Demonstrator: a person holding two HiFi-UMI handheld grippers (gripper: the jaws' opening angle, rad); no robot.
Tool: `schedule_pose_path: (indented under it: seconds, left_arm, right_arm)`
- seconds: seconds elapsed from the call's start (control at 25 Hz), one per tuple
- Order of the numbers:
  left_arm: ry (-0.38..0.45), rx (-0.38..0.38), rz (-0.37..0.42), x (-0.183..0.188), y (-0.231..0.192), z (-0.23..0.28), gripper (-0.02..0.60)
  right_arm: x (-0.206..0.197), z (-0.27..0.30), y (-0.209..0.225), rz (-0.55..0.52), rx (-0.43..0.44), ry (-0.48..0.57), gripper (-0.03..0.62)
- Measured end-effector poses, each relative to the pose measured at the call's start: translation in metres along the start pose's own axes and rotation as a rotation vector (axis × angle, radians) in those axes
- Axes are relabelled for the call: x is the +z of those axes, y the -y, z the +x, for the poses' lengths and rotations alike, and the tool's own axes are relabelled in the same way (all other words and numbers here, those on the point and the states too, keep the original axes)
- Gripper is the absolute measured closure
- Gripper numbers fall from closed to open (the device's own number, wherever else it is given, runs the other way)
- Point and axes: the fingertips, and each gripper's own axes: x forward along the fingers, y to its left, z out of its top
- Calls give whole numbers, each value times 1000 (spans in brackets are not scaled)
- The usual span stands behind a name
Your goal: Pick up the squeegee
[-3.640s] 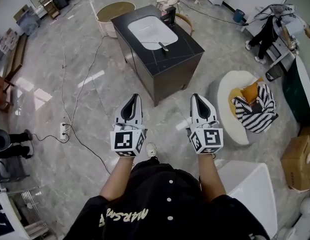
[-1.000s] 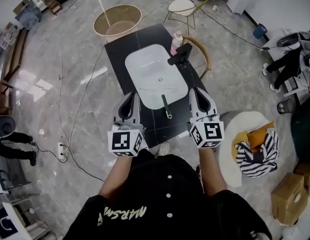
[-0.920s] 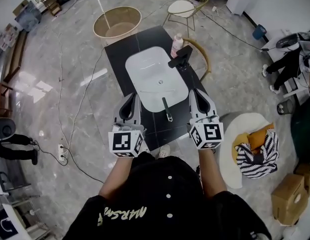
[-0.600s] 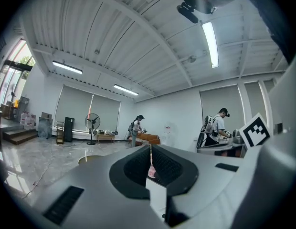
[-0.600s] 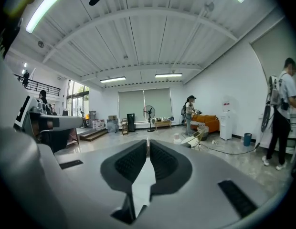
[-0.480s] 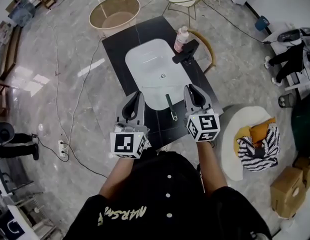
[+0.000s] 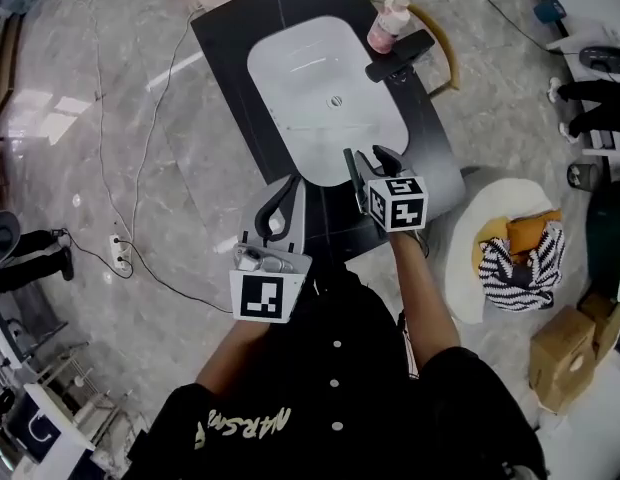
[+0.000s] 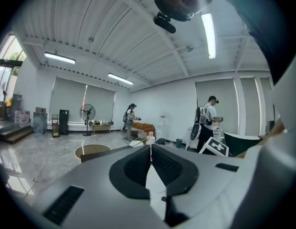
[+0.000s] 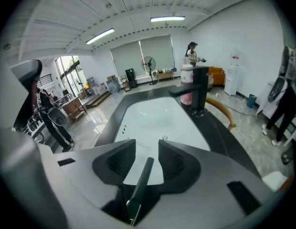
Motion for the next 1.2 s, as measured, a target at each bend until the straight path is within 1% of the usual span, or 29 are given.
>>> schedule_pose_path:
  seconds: [0.2,0.36,0.44,0.52,0.6,0.76,0.84,1.04,1.12,1.2]
  left_arm:
    - [-71,-2,-54,-38,-4,9,563]
    - [-100,-2,-72,-58,-7,14,563]
    - [-113,-5,-81,-66,-7,14,563]
    - [-127,-10,-88,-74,-7,14,563]
    - [-143,-12,-95,-82,-7,15,563]
    - [-162,-5,-106,-92,-9,16,563]
    - [-167,-3,-106,-95,-10,16,563]
    - [-177,6,-102,-100,-15,16,563]
    - [-178,13,-103,-101,-16,17,563]
    - [-177,16,-103,-100,-16,17,563]
  right_arm:
    - [-40,42,0,21,30,-162,427]
    - [-61,66,1,-1,34,-271,428]
    - [-69,74,3,10,29,-310,432]
    - [-72,80,6,22,25,-333,433]
    - [-72,84,6,17,27,-348,451]
    - [-73,91,-1,-36,71,-424,480]
    - [-73,93,-1,-41,76,-454,479]
    - [-76,96,0,3,87,-514,476]
    - [-78,99,1,29,105,-547,473]
    - [-80,101,1,80,136,-585,474]
